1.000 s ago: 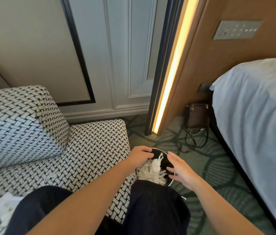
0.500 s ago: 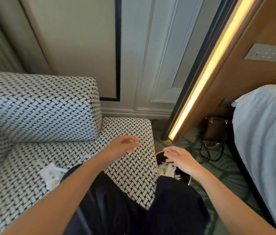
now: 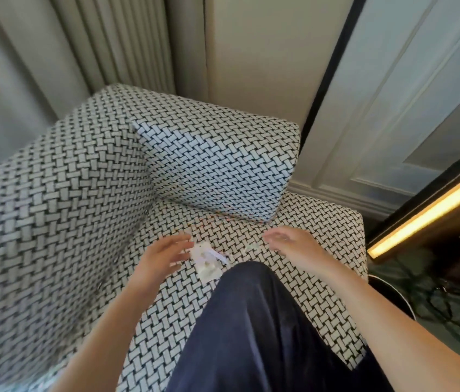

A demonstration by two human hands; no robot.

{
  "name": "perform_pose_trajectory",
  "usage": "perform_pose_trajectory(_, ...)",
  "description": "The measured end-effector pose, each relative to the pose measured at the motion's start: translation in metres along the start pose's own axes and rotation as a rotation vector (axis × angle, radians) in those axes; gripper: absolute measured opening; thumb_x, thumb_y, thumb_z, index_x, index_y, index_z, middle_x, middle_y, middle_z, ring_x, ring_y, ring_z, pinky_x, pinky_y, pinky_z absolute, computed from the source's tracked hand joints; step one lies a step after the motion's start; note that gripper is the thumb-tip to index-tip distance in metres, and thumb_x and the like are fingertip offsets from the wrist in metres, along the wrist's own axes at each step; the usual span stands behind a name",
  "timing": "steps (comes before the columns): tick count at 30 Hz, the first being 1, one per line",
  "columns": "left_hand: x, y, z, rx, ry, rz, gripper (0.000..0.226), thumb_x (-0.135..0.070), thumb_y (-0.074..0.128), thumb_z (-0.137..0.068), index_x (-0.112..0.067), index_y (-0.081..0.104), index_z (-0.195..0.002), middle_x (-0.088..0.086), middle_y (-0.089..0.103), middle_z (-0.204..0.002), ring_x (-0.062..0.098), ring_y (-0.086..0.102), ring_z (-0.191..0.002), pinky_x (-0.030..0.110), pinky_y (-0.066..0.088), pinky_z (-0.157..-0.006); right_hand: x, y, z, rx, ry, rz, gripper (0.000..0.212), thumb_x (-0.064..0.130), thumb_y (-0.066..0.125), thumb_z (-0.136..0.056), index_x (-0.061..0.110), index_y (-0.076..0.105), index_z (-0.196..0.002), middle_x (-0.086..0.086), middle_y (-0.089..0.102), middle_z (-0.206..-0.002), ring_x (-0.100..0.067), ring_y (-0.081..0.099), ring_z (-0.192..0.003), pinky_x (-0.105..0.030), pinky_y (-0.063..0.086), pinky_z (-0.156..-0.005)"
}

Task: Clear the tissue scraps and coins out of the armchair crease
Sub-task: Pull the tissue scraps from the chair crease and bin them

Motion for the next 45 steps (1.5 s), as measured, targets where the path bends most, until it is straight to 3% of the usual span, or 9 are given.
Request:
perform_pose_trajectory(6,0.055,-0.056,0.009,-0.134,-0.112,0.089,0.02,-0.021,0.051,-0.096,-0.022,0.062,-0.113,-0.004,0.069,-0.108,0.016,0.063,-0.103,0.032,0.047,-0.091,0.033,0.065,-0.056,0.091,0.089,-0.068,0.032,0.025,0.045,-0.097,0.013,0.058,-0.123,-0.003,0.056,-0.13,-0.017,0.055,-0.111,-0.039,0.046,-0.099)
perform_pose_trajectory(9,0.074,-0.068,0.019,-0.168,-0.153,0.119,0.021,-0.018,0.05,-0.096,-0.019,0.061,-0.113,-0.002,0.068,-0.108,0.018,0.062,-0.103,0.035,0.046,-0.095,0.031,0.093,-0.069,0.104,0.231,-0.187,0.043,0.014,0.047,-0.093,0.015,0.045,-0.136,-0.007,0.044,-0.14,-0.018,0.055,-0.1,-0.031,0.05,-0.083)
perform_pose_trajectory(11,0.082,-0.073,0.026,-0.184,-0.168,0.123,0.021,-0.019,0.05,-0.096,-0.019,0.062,-0.113,-0.002,0.068,-0.108,0.018,0.062,-0.104,0.034,0.046,-0.094,0.029,0.109,-0.075,0.116,0.285,-0.17,0.061,0.013,0.054,-0.091,0.019,0.029,-0.147,-0.01,0.03,-0.15,-0.023,0.049,-0.118,-0.027,0.047,-0.084)
perform_pose_trajectory(15,0.09,-0.081,0.035,-0.216,-0.182,0.124,0.017,-0.019,0.051,-0.096,-0.023,0.063,-0.106,-0.003,0.069,-0.106,0.017,0.063,-0.101,0.037,0.047,-0.095,0.027,0.138,-0.087,0.129,0.324,0.113,0.091,0.02,0.069,-0.084,0.021,0.007,-0.151,-0.013,0.01,-0.155,-0.033,0.033,-0.135,-0.03,0.049,-0.085)
perform_pose_trajectory(20,0.091,-0.08,0.04,-0.22,-0.194,0.085,0.016,-0.023,0.052,-0.095,-0.025,0.064,-0.106,-0.005,0.069,-0.107,0.014,0.064,-0.1,0.036,0.046,-0.096,0.024,0.156,-0.087,0.168,0.237,0.572,0.106,0.032,0.081,-0.071,0.012,0.01,-0.148,-0.013,0.019,-0.149,-0.035,0.022,-0.137,-0.043,0.039,-0.103)
perform_pose_trajectory(30,0.087,-0.068,0.032,-0.246,-0.24,0.078,0.013,-0.022,0.058,-0.091,-0.024,0.068,-0.1,-0.005,0.069,-0.105,0.013,0.065,-0.098,0.036,0.048,-0.096,0.021,0.151,-0.106,0.098,0.173,0.324,0.048,0.013,0.073,-0.08,0.007,0.051,-0.122,-0.011,0.054,-0.127,-0.026,0.055,-0.113,-0.032,0.051,-0.09)
perform_pose_trajectory(36,0.084,-0.046,0.013,-0.228,-0.254,0.118,0.014,-0.019,0.058,-0.092,-0.022,0.067,-0.102,-0.003,0.07,-0.102,0.018,0.065,-0.099,0.034,0.048,-0.092,0.012,0.113,-0.099,-0.155,0.226,-0.271,0.017,0.006,0.067,-0.084,0.002,0.063,-0.1,-0.008,0.065,-0.103,-0.02,0.062,-0.086,-0.015,0.052,-0.056)
perform_pose_trajectory(38,0.082,-0.035,0.002,-0.211,-0.242,0.1,0.015,-0.019,0.057,-0.092,-0.021,0.066,-0.104,-0.003,0.067,-0.106,0.018,0.064,-0.098,0.033,0.048,-0.09,-0.001,0.097,-0.093,-0.28,0.284,-0.491,0.015,0.007,0.067,-0.084,0.001,0.064,-0.097,-0.01,0.068,-0.1,-0.019,0.063,-0.081,-0.019,0.054,-0.059)
perform_pose_trajectory(45,0.068,-0.01,-0.068,-0.244,-0.071,-0.394,0.057,-0.007,0.056,-0.09,-0.02,0.037,-0.142,0.001,0.034,-0.148,0.024,0.054,-0.116,0.027,0.05,-0.082,0.0,0.082,-0.078,-0.444,0.21,-0.712,0.007,0.009,0.065,-0.086,0.006,0.06,-0.09,-0.004,0.066,-0.091,-0.011,0.064,-0.074,-0.023,0.053,-0.064)
Point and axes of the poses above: each hand's wrist, its own z-axis away from the middle knuckle, its own y-axis out of the palm, x = y × z, the point moved 9 cm from there along -z, towards the middle knuckle
